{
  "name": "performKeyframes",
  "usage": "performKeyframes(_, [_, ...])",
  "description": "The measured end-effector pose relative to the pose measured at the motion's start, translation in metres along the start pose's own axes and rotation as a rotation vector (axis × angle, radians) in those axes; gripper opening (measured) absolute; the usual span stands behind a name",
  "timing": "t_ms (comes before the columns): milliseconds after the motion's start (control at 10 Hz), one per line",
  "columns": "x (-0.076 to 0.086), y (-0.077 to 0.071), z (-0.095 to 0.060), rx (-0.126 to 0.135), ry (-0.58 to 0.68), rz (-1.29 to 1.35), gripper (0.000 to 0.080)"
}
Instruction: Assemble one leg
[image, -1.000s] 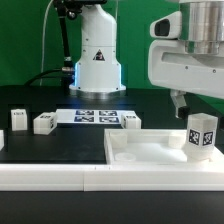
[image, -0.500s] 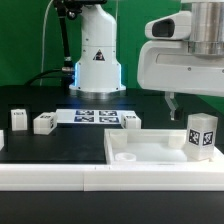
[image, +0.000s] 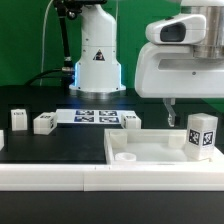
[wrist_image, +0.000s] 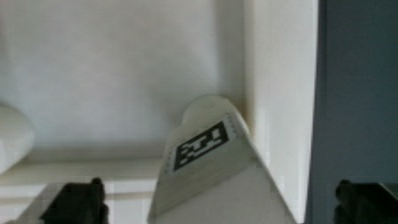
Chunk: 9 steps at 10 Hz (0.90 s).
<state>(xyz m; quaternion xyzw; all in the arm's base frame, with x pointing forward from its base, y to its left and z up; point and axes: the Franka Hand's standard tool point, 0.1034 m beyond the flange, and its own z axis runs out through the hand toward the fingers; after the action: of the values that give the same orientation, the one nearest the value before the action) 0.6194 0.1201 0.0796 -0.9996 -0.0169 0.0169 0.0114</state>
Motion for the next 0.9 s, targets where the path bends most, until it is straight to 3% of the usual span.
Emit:
performKeyframes(400, [0.0009, 0.0010, -0.0014, -0.007, 0.036, -0.251, 0.0648])
performKeyframes(600, [0.0010, 0.0015, -0.0010, -0.007, 0.036, -0.276, 0.0396])
performKeyframes(700, [0.0010, 0.0017, -0.0008, -0.007, 0.035, -0.276, 0.0396])
performKeyframes(800, [0.0010, 0.0017, -0.0008, -0.007, 0.035, -0.275, 0.0291])
performKeyframes(900, [0.0009, 0.0017, -0.0007, -0.006, 0.035, -0.247, 0.0291])
